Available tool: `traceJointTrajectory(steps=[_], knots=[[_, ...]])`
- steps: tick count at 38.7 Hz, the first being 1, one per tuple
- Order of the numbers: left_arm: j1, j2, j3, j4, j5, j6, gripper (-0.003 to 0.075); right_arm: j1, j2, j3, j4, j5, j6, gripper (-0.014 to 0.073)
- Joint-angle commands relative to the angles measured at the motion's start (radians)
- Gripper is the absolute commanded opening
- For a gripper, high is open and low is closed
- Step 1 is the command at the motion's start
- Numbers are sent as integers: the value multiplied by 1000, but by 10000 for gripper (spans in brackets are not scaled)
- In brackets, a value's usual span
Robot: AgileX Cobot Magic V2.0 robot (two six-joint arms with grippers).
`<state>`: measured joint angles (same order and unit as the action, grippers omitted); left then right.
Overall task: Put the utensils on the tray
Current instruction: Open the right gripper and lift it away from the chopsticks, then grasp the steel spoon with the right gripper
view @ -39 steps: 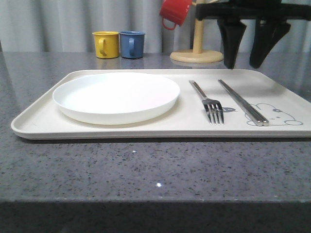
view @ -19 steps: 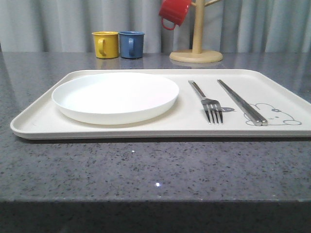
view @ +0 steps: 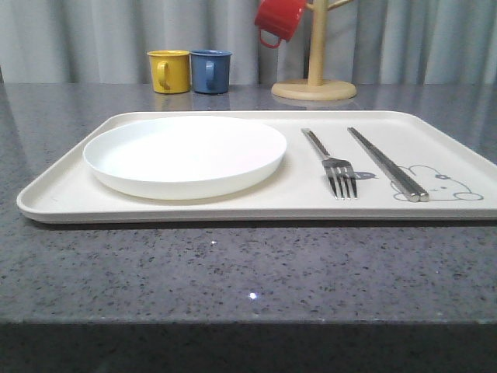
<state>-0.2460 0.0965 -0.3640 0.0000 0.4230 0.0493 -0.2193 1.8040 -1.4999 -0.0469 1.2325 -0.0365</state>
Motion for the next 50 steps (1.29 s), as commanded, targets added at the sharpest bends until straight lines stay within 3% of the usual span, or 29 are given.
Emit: traceJointTrajectory(steps=[1, 8, 11, 18, 22, 30, 38, 50], knots=[[2, 11, -26, -8, -86, -9, -18, -8, -15, -19, 10, -3, -22, 381], [2, 11, -26, -8, -88, -9, -18, -8, 13, -19, 2, 0, -22, 378], [2, 11, -26, -8, -88, -9, -18, -8, 13, -19, 2, 3, -22, 339], [2, 11, -26, -8, -88, -9, -18, -8, 12, -19, 2, 23, -22, 45], [2, 11, -26, -8, -88, -9, -18, -8, 12, -30, 2, 47, -22, -42], [2, 11, -26, -8, -88, -9, -18, -8, -49, -89, 16, 104, 0, -43], [2, 11, -26, -8, -88, -9, -18, 18, -188, -99, 127, 104, 57, -43], [2, 11, -26, -8, -88, -9, -18, 263, -254, -99, 142, 104, 183, -37]])
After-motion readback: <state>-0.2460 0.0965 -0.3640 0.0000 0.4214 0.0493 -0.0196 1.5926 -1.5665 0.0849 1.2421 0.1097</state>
